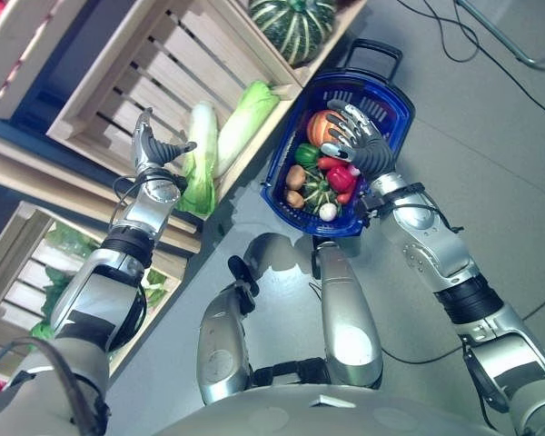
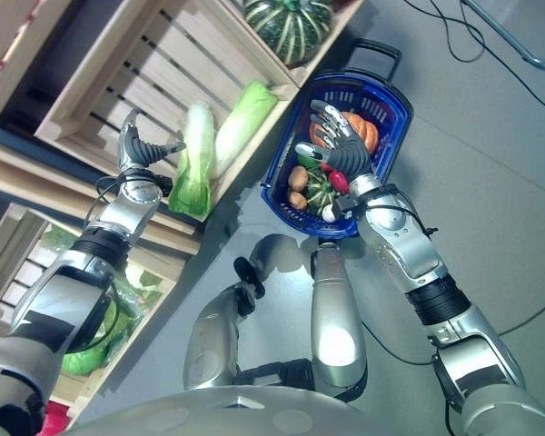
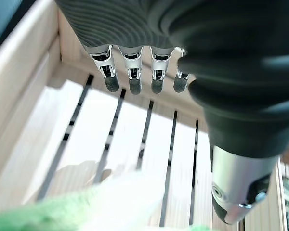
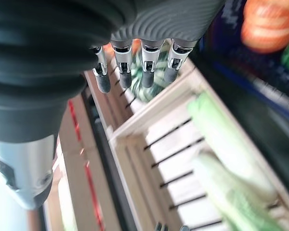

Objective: Pick up fruits and vegetables into the basket

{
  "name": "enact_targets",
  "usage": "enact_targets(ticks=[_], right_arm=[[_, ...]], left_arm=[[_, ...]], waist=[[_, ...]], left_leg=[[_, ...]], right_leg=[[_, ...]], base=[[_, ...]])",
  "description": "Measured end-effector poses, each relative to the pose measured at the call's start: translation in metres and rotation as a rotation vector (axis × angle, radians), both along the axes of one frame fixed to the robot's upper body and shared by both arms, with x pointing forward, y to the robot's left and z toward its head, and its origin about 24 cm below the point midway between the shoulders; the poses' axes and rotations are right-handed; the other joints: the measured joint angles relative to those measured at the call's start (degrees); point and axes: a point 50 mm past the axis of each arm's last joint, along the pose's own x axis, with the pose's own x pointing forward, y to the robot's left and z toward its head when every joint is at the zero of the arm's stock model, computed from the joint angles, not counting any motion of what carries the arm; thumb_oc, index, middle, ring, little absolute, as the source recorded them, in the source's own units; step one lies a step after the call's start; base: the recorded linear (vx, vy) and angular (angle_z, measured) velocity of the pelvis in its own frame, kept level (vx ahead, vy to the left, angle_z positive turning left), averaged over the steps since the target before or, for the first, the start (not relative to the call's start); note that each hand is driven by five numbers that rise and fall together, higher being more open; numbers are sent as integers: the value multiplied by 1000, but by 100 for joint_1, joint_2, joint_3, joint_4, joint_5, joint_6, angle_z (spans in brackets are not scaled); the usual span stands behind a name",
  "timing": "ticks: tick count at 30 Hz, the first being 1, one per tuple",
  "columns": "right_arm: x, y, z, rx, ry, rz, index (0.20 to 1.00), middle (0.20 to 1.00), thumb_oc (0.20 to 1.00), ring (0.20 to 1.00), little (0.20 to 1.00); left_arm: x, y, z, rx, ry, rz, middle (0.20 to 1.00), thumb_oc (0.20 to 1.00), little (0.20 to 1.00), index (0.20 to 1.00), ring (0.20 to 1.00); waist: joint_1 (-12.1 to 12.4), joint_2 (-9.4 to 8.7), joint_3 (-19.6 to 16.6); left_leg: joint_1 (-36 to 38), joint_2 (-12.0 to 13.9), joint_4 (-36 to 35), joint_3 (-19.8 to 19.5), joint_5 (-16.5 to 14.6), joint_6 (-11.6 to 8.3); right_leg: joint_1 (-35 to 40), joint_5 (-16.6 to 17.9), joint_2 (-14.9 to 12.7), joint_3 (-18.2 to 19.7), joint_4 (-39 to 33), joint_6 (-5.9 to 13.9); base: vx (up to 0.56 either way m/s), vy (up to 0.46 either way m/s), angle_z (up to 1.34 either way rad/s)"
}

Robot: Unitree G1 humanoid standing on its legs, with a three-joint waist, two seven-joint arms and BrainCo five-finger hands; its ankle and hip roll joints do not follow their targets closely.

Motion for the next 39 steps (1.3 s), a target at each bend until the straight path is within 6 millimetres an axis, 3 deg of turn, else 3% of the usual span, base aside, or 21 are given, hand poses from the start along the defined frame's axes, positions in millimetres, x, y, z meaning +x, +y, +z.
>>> enact_targets(ticks=[7,12,23,39], right_arm=[[-11,-23,-37,-58,134,-27,1000,1000,1000,1000,1000],[-22,-32,-54,-83,199,-23,1000,1000,1000,1000,1000],[-23,-36,-55,-75,206,-38,1000,1000,1000,1000,1000],[-19,-38,-52,-16,211,-82,1000,1000,1000,1000,1000]], left_arm=[[4,7,3,-63,31,80,1000,1000,1000,1000,1000],[2,29,-1,-171,84,203,1000,1000,1000,1000,1000],[0,49,-6,-541,138,356,1000,1000,1000,1000,1000],[0,59,9,-554,154,445,1000,1000,1000,1000,1000]], waist=[[-312,-57,18],[-433,-58,18],[-597,-59,16],[-604,-88,6]], left_leg=[[-335,47,69,104,-82,-34],[-523,93,72,217,-88,-51],[-954,98,72,275,-33,-75],[-1509,106,220,275,-32,-62]], right_leg=[[-433,22,102,159,41,-25],[-724,27,164,262,84,-36],[-1252,37,194,340,212,-56],[-1828,53,206,406,327,-78]], base=[[-34,-30,-13],[-33,-12,-11],[-5,-6,-2],[0,0,0]])
